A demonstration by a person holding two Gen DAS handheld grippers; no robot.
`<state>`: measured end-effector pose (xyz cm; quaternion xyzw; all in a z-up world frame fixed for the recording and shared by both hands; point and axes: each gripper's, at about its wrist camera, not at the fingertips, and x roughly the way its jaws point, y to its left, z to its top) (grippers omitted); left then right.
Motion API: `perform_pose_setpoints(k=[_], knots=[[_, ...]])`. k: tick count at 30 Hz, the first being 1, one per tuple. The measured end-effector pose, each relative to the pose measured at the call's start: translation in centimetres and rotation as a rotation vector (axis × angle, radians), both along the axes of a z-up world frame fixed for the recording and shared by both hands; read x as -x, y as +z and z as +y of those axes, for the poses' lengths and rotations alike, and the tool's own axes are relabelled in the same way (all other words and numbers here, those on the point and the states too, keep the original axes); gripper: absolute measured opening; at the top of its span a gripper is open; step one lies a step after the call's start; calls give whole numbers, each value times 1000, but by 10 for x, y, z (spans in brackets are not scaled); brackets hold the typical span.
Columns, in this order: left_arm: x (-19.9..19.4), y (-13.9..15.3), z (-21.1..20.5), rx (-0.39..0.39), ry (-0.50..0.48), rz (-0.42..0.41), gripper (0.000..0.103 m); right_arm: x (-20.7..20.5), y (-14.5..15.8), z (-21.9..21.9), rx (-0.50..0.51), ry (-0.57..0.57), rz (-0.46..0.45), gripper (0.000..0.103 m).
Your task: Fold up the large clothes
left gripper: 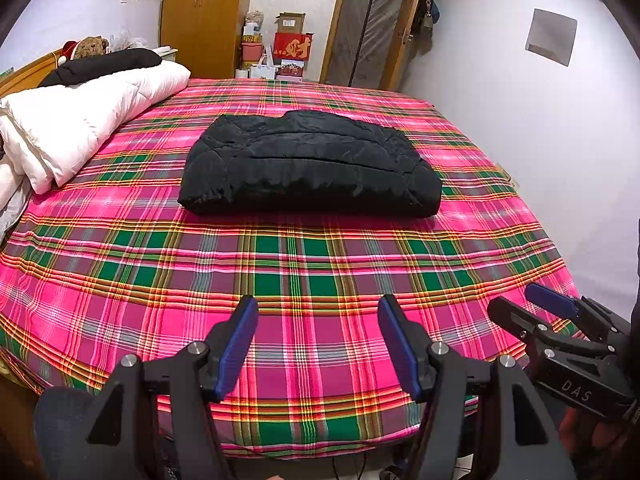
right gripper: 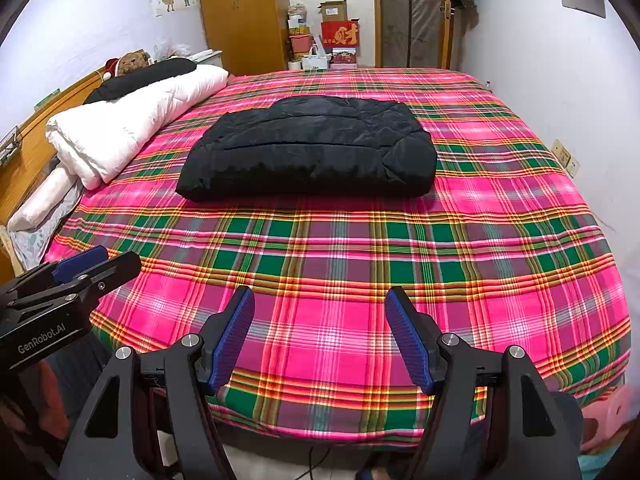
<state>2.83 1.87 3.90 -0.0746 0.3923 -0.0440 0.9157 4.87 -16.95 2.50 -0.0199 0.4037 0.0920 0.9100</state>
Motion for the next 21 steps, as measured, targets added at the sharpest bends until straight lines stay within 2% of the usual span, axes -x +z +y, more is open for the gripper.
perform_pose_setpoints(k=[21], knots=[[3,0,2,32,15,-2,64,1,-2,2,3,1,4,68]])
